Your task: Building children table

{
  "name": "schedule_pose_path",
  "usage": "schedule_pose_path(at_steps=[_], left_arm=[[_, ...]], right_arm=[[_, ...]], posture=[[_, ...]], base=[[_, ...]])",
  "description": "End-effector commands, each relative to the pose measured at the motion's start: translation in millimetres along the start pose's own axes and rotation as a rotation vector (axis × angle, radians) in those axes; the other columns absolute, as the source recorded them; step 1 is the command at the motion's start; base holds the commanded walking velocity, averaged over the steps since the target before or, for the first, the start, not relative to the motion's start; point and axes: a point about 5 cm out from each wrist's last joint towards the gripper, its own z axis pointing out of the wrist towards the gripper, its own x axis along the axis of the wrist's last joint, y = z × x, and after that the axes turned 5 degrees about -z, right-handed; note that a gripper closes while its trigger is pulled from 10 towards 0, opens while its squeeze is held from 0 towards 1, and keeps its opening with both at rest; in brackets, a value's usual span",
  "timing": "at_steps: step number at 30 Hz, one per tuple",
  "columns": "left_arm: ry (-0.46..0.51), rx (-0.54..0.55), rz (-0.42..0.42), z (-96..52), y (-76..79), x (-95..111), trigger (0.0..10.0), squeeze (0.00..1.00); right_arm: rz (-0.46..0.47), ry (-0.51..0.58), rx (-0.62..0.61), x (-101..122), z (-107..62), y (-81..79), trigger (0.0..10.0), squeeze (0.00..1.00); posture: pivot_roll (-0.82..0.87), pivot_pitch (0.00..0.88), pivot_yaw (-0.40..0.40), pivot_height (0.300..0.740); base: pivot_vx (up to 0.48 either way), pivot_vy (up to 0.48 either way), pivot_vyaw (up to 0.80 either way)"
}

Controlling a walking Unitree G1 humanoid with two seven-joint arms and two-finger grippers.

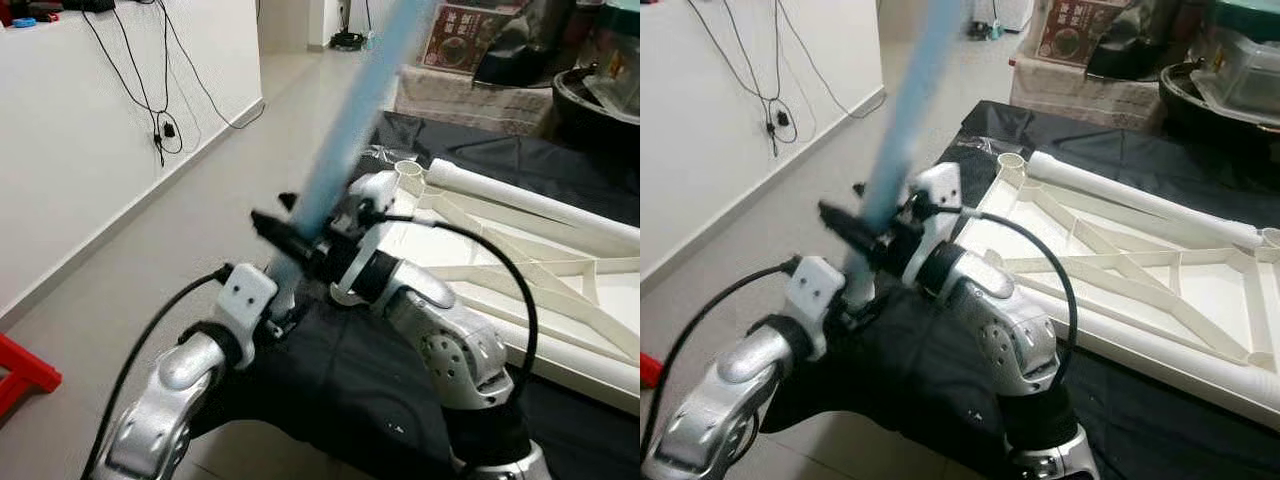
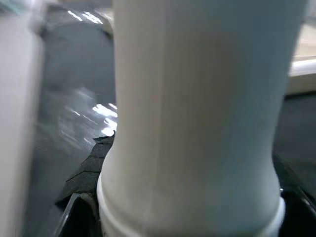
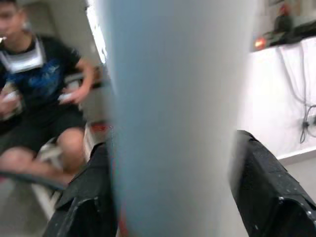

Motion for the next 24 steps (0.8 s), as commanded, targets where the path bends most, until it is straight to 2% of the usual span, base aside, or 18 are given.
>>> schedule_pose_path(at_steps=[1,4,6,8,17,24], left_arm=[[-0.005,-0.090,-0.066,-7.7,2.9,1,10.0,0.00],[-0.075,-0.198,-0.161,-21.7,4.3,-7,10.0,0.00],[-0.089,-0.217,-0.176,-24.4,4.7,-9,10.0,0.00],[-0.113,-0.260,-0.206,-31.0,5.9,-13,10.0,0.00],[-0.196,-0.367,-0.231,-42.3,10.4,-20,10.0,0.00],[-0.241,-0.408,-0.228,-43.6,8.9,-22,10.0,0.00]], right_arm=[[0.046,0.004,0.058,1,-4.2,1.4,10.0,0.00],[0.063,-0.018,0.120,5,-10.5,8.0,10.0,0.00],[0.067,-0.023,0.131,6,-11.6,9.3,10.0,0.00],[0.077,-0.048,0.194,8,-14.3,8.3,10.0,0.00],[0.135,-0.122,0.355,4,-19.1,-5.5,10.0,0.00],[0.167,-0.142,0.408,0,-16.6,-14.9,10.0,0.00]], posture=[[0.08,0.033,-0.031,0.740],[0.09,0.033,-0.029,0.740],[0.09,0.033,-0.029,0.740],[0.09,0.035,-0.027,0.740],[0.08,0.047,-0.025,0.740],[0.08,0.049,-0.024,0.740]], base=[[0.000,0.000,0.00],[0.000,0.000,0.00],[0.000,0.000,0.00],[0.000,0.000,0.00],[0.000,0.000,0.00],[0.000,0.000,0.00]])
